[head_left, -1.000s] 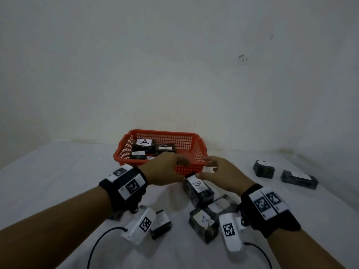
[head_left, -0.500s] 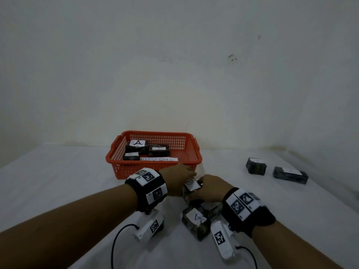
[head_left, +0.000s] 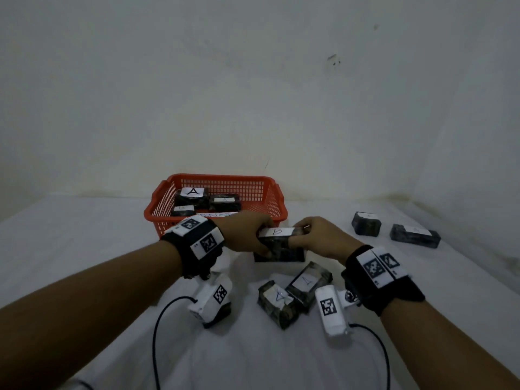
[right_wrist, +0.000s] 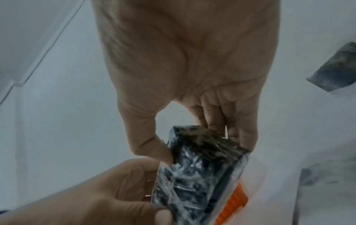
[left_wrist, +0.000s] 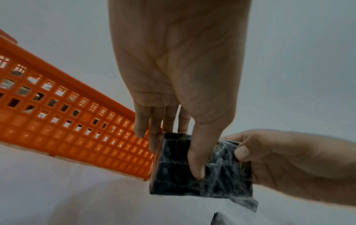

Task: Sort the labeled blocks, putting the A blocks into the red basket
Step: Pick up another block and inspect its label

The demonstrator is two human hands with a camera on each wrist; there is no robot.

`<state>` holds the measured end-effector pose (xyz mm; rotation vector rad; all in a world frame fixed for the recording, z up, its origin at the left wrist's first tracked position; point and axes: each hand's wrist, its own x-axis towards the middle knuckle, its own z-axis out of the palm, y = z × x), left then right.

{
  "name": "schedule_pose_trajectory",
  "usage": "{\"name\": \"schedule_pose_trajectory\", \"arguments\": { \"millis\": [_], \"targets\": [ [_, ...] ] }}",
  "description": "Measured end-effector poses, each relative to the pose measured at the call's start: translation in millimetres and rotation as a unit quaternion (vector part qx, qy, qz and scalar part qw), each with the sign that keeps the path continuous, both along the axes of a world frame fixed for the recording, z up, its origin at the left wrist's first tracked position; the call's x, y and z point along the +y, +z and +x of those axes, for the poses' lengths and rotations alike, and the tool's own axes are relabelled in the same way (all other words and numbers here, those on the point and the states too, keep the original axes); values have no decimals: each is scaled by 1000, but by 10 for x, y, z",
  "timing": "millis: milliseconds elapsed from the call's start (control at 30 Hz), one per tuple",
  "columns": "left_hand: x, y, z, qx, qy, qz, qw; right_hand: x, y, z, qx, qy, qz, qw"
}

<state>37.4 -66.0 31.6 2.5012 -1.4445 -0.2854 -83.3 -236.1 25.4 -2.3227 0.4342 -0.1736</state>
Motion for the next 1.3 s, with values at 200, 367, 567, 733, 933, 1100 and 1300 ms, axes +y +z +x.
{"name": "schedule_pose_trajectory", "arguments": {
  "millis": [200, 367, 567, 733, 933, 1100, 1300],
  "targets": [
    [233, 224, 19, 145, 30, -127, 981, -71, 18, -30, -109, 25, 183, 977],
    [447, 207, 15, 297, 61, -279, 911, 46, 16, 51, -170, 40, 267, 948],
    [682, 77, -20, 359, 91, -389, 844, 241, -23, 209, -180, 59, 331, 925],
    [833, -37, -53, 349, 113, -427, 826, 453, -86, 364, -162, 104, 358, 914],
    [996, -172, -9, 406, 102, -454, 786, 615, -109, 523, -204, 102, 328, 917],
    [1128, -273, 18, 364, 132, -481, 786, 725, -185, 574, -162, 137, 342, 915],
    [1172, -317, -25, 426, 112, -495, 749, 741, -270, 515, -169, 134, 347, 913]
  ]
}}
